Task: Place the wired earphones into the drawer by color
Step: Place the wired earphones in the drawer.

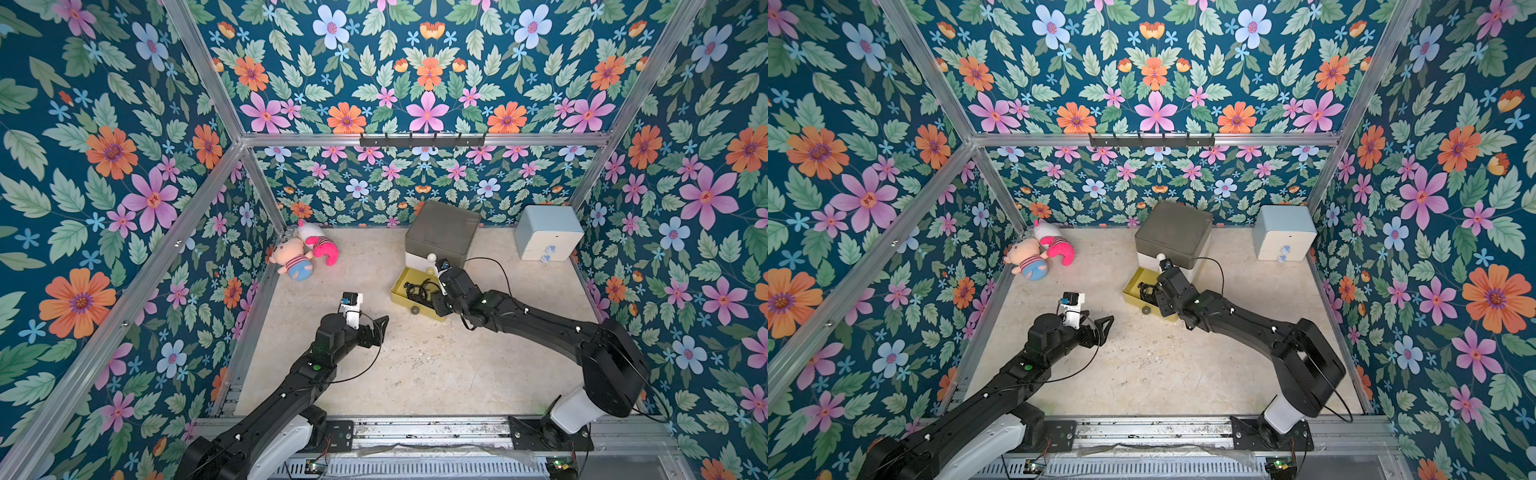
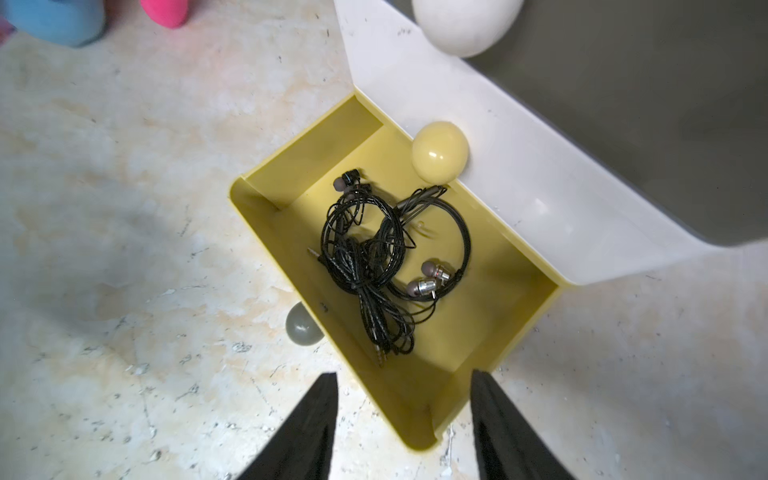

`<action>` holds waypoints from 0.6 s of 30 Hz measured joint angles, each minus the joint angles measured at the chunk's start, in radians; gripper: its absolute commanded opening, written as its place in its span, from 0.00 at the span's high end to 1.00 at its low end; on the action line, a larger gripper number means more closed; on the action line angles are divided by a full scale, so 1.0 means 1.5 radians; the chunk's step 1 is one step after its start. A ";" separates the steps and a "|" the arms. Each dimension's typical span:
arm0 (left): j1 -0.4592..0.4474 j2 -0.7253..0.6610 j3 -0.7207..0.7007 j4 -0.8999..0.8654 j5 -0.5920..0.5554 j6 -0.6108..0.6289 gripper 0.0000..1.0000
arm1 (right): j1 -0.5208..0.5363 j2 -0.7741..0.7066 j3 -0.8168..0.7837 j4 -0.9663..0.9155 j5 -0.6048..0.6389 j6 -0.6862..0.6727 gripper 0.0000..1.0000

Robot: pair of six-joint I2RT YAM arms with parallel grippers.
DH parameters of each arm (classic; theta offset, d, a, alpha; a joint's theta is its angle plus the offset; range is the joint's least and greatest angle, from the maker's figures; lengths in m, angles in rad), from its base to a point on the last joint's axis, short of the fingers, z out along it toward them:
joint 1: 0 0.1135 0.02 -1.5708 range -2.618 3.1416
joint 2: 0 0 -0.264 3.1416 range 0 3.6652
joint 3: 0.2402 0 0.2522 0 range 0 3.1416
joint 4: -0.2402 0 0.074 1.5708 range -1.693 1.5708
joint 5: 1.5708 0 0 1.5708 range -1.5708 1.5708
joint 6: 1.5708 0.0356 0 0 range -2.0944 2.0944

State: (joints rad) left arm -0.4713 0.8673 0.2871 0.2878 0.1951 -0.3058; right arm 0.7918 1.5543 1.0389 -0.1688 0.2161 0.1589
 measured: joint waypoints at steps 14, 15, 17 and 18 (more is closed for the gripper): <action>-0.036 0.132 0.016 0.106 0.080 -0.085 0.03 | -0.066 -0.283 -0.290 0.140 0.037 0.052 0.33; -0.036 0.149 0.016 0.119 0.082 -0.096 0.04 | -0.066 -0.301 -0.314 0.162 0.041 0.051 0.31; -0.039 0.182 0.016 0.146 0.088 -0.112 0.06 | -0.067 -0.338 -0.365 0.211 0.049 0.041 0.29; -0.040 0.199 0.019 0.157 0.093 -0.116 0.06 | -0.067 -0.354 -0.390 0.237 0.053 0.036 0.27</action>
State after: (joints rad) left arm -0.5308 1.1652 0.3149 0.5232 0.3344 -0.4805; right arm 0.6918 1.0229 0.4541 0.1871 0.2951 0.2134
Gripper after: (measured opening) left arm 0.950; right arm 0.700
